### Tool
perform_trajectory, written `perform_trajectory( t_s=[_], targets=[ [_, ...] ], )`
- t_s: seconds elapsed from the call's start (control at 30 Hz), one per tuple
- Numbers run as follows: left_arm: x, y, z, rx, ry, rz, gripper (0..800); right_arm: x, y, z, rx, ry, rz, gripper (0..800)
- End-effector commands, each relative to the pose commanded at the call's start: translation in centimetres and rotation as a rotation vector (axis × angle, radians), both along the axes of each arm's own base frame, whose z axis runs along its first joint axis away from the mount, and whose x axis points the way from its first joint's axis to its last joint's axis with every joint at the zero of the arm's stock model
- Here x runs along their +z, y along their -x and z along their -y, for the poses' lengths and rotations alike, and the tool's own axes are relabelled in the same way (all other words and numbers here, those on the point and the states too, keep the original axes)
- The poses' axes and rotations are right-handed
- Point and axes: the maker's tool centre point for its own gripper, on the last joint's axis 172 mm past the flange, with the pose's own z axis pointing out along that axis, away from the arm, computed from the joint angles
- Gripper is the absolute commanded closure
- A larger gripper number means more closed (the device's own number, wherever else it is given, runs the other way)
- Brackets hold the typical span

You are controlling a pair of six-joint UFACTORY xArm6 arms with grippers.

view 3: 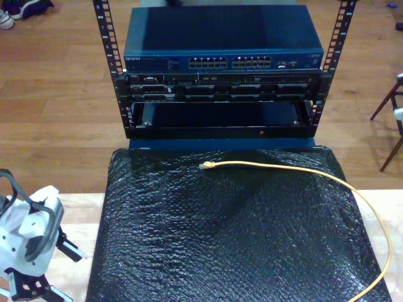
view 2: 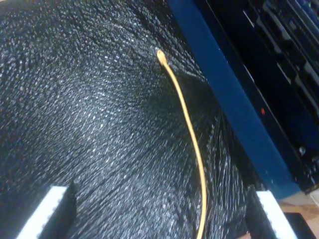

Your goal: Grab the cable and plug it in

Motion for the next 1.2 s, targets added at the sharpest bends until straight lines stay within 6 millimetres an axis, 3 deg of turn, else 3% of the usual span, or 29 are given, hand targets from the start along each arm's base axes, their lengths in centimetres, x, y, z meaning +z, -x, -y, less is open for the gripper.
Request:
perform_trajectory(
  t_s=[0.2,0.53,0.67,0.93,1.2],
  targets=[
    [-0.1,-0.1,0.1,-0.007,-0.003,0.001,0,-0.8,-1.7,-3.4,0.051,0.010,-0.003,3],
    [0.0,-0.7,-0.3,-0.015,0.001,-0.006,0,-5.2,-4.6,-8.4,0.164,0.223,-0.045,3],
    [-0.3,-0.7,-0.3,-0.015,0.004,-0.018,0,-6.1,-5.4,-10.7,0.202,0.240,-0.048,3],
    [-1.4,-1.6,-1.0,0.005,-0.019,0.001,0,-8.8,-5.6,-14.0,0.292,0.341,-0.084,3],
    [-1.7,-1.6,-1.0,0.008,-0.018,-0.006,0,-13.9,-5.5,-17.9,0.347,0.478,-0.111,3]
  ],
)
